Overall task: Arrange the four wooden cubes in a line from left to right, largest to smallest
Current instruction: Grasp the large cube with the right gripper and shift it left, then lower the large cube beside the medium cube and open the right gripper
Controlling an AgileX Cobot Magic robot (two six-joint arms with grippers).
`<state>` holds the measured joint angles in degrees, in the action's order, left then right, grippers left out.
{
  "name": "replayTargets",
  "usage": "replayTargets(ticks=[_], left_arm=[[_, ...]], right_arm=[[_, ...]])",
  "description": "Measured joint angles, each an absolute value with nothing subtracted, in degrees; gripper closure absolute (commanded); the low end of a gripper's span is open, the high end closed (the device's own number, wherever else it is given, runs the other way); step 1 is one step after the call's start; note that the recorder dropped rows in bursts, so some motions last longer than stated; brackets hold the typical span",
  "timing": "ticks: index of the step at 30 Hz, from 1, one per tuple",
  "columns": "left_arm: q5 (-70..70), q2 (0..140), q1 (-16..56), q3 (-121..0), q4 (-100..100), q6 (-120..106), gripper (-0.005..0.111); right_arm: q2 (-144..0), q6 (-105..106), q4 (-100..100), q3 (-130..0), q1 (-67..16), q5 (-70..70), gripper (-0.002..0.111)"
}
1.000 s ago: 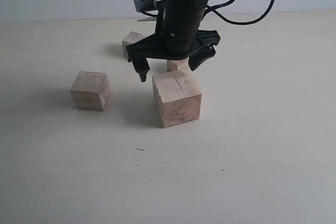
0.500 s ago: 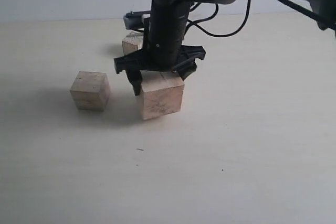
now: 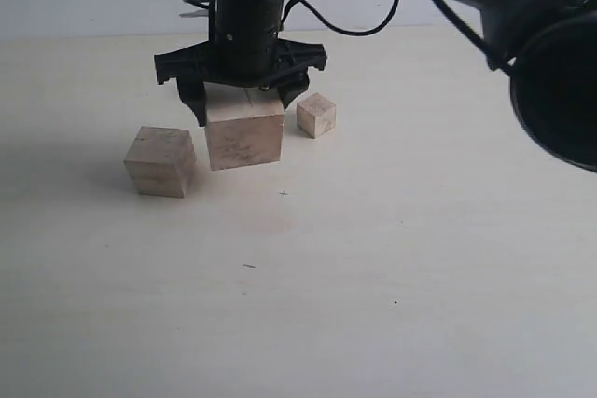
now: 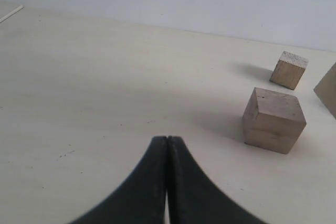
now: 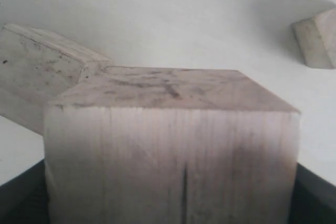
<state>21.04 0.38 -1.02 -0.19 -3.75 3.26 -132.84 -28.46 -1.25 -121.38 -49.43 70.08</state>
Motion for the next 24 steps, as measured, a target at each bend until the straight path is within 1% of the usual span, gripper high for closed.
replayTargets(ticks=[8,20,22,24], left_arm=[[21.0,0.4,-1.0,-0.2,-3.8,3.3,0.107],[21.0,0.4,-1.0,-0.2,-3.8,3.3,0.107],[21.0,0.4,-1.0,-0.2,-3.8,3.3,0.107],[21.0,0.4,-1.0,-0.2,-3.8,3.3,0.107]], right_arm=[[-136.0,-35.4,-6.1,-122.8,-49.9,70.3,0.108],[-139.9,-40.1,-4.6,-122.8,-50.9,70.3,0.108],[-140.3,-40.2,-4.0,-123.1,-51.2,70.3,0.108],[-140.4,-40.3,-3.7,-123.2,-51.2,70.3,0.105]])
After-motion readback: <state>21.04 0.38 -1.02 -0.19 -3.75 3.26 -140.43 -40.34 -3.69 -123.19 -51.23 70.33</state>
